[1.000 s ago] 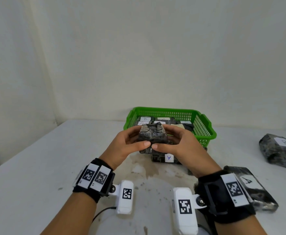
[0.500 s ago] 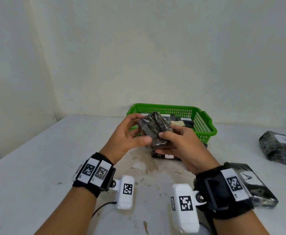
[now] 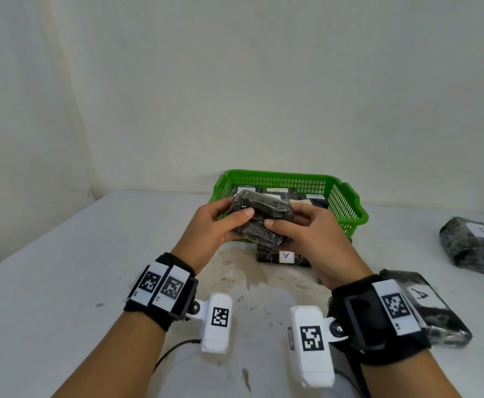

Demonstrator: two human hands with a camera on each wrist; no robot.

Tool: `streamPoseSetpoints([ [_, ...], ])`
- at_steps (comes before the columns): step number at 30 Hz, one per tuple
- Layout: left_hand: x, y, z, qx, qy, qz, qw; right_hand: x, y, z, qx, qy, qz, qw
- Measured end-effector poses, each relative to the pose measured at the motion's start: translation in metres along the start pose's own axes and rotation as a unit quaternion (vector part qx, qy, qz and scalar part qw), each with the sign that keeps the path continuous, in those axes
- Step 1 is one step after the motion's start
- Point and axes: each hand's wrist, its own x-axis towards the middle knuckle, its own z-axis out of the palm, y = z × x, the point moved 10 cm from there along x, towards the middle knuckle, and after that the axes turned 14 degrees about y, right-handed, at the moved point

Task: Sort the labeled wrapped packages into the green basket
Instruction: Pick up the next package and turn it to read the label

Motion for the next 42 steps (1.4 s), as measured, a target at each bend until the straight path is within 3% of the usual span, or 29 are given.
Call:
streamPoseSetpoints([
  [14,0.000,0.008,-0.007,0.075,0.023,0.056,0.995,-0.002,-0.002,0.004,-0.024,-0.014,-0.019,0.999],
  [19,0.000,0.003,-0.006,0.039,0.004,0.021,0.999,-0.002,0.000,0.005,-0.029,-0.025,-0.022,0.999],
  [24,0.001,0.006,-0.008,0.069,0.018,0.047,0.996,-0.002,0.000,0.005,-0.018,-0.028,-0.014,0.999],
  [30,-0.002,0.003,-0.001,0.048,-0.019,0.025,0.998,0.001,-0.001,-0.003,-0.017,0.005,-0.037,0.999],
  [33,0.001,0.004,-0.005,0.061,0.008,0.041,0.997,0.002,-0.001,-0.003,-0.035,0.009,-0.051,0.998],
  [37,0.005,0.007,-0.013,0.054,0.029,0.059,0.996,-0.004,0.003,0.008,-0.011,-0.035,0.001,0.999],
  [42,0.001,0.009,-0.005,0.068,-0.006,0.071,0.995,-0.005,0.007,0.006,0.032,-0.050,0.056,0.997],
])
